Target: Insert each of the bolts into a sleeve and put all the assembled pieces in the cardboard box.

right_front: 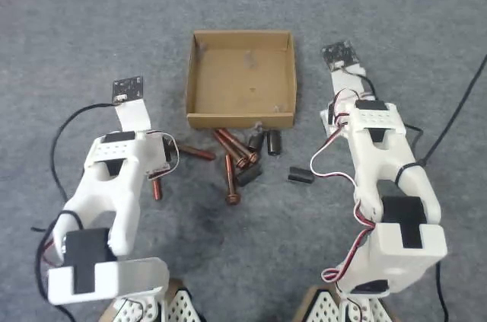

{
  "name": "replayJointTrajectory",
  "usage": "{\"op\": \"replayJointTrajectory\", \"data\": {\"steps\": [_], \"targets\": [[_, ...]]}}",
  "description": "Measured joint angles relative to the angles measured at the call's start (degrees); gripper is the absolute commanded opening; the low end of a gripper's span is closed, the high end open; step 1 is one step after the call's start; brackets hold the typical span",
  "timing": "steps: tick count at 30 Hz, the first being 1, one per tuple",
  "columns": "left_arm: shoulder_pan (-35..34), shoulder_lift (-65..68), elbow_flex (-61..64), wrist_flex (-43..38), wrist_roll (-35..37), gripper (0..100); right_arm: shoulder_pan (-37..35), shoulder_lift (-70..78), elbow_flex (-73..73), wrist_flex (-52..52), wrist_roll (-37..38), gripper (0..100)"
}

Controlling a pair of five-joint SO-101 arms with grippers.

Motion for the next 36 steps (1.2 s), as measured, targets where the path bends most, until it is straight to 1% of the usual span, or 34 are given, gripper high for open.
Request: {"op": "replayJointTrajectory", "data": {"steps": [6,11,14,18,22,27,30,33,36], "targets": [[0.0,-0.2,0.4,-0.4,0.0,1,-0.1,0.1,0.0,-15.6,0.0,0.6],[0.0,-0.2,0.4,-0.4,0.0,1,-0.1,4.7,0.0,-27.9,0.0,0.6],[0.0,-0.2,0.4,-0.4,0.0,1,-0.9,10.5,0.0,-39.1,0.0,0.6],[0.0,-0.2,0.4,-0.4,0.0,1,-2.7,19.1,0.0,-56.6,0.0,0.6],[0.0,-0.2,0.4,-0.6,0.0,1,-5.5,23.4,0.0,-70.9,0.0,0.6],[0.0,-0.2,0.4,-1.6,0.0,1,-9.3,23.7,1.7,-79.0,-0.7,0.6],[0.0,-0.2,0.4,-1.6,0.0,1,-10.2,23.6,6.2,-83.0,-6.2,0.6],[0.0,-0.2,0.4,-1.6,0.0,1,-10.5,20.1,11.4,-86.1,-11.9,0.6],[0.0,-0.2,0.4,-1.6,0.0,1,-11.6,15.5,17.0,-89.1,-14.7,0.6]]}}
